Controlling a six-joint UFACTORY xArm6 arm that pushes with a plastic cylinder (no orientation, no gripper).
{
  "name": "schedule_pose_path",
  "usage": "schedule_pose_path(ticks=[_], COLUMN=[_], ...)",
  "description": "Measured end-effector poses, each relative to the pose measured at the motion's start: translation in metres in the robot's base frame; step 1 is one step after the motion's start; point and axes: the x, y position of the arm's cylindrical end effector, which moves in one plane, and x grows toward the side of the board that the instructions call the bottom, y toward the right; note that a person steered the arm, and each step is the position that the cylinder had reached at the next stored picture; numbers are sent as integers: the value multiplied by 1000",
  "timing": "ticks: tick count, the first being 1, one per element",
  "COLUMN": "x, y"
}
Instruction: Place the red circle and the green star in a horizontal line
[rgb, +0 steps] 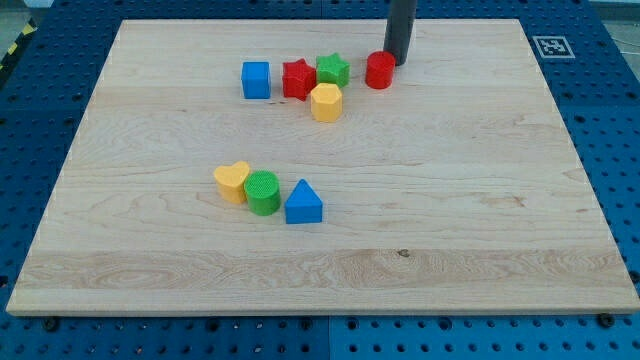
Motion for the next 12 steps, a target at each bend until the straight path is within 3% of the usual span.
schedule_pose_path(ticks=[4,12], x=[19,-26], y=[-1,-118])
